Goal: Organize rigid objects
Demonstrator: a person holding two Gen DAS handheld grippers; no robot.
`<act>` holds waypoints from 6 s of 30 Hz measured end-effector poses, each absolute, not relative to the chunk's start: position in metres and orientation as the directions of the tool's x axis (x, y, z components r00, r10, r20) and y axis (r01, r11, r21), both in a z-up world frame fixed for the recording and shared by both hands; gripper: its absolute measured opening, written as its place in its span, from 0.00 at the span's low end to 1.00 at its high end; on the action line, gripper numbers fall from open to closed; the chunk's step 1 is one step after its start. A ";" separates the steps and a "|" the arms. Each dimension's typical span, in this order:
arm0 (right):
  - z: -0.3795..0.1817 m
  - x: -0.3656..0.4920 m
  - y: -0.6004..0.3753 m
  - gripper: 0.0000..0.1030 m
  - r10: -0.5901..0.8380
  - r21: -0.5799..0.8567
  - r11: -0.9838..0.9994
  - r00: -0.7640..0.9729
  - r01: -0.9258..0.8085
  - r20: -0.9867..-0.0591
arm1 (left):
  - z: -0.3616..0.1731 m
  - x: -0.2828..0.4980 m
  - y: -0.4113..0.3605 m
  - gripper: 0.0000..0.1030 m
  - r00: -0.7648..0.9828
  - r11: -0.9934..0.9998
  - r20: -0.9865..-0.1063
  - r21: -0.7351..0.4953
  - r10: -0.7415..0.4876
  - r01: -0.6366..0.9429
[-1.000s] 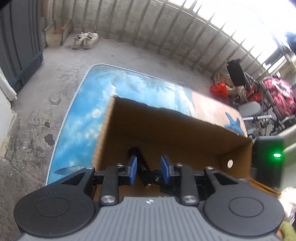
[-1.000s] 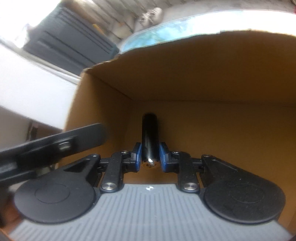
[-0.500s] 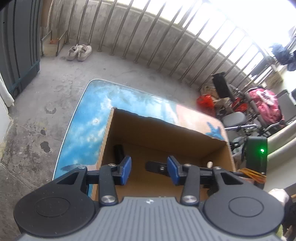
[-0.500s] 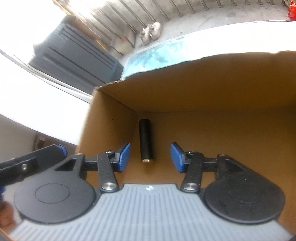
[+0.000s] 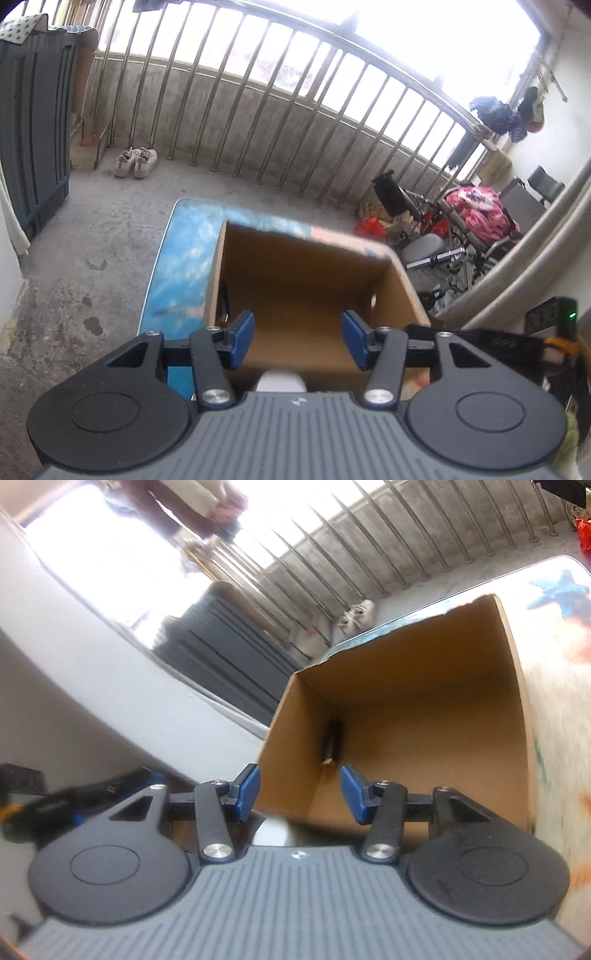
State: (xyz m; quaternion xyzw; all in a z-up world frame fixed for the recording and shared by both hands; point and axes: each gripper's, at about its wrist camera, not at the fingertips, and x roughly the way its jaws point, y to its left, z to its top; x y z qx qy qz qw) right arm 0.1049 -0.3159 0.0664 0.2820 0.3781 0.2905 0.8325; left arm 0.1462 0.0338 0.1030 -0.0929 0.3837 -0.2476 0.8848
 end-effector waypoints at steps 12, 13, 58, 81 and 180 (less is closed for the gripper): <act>-0.026 -0.022 -0.271 0.39 0.830 0.861 0.483 0.396 -0.159 -0.393 | 0.009 0.065 0.058 0.50 0.578 0.926 -0.741 -0.162 -0.341 0.340; -0.032 -0.019 -0.258 0.37 0.842 0.871 0.471 0.369 -0.142 -0.395 | 0.003 0.062 0.057 0.50 0.575 0.928 -0.750 -0.142 -0.327 0.343; -0.087 0.064 -0.158 0.16 0.748 0.753 0.658 0.113 0.000 -0.653 | -0.054 0.045 0.022 0.16 0.524 0.911 -0.806 -0.044 -0.275 0.411; -0.092 0.068 -0.155 0.12 0.764 0.771 0.636 0.116 0.026 -0.634 | -0.060 0.061 0.018 0.16 0.468 0.915 -0.832 -0.108 -0.297 0.389; -0.074 0.041 -0.211 0.42 0.732 0.766 0.618 0.484 -0.174 -0.481 | 0.011 0.063 0.008 0.64 0.519 0.834 -0.727 -0.134 -0.450 0.535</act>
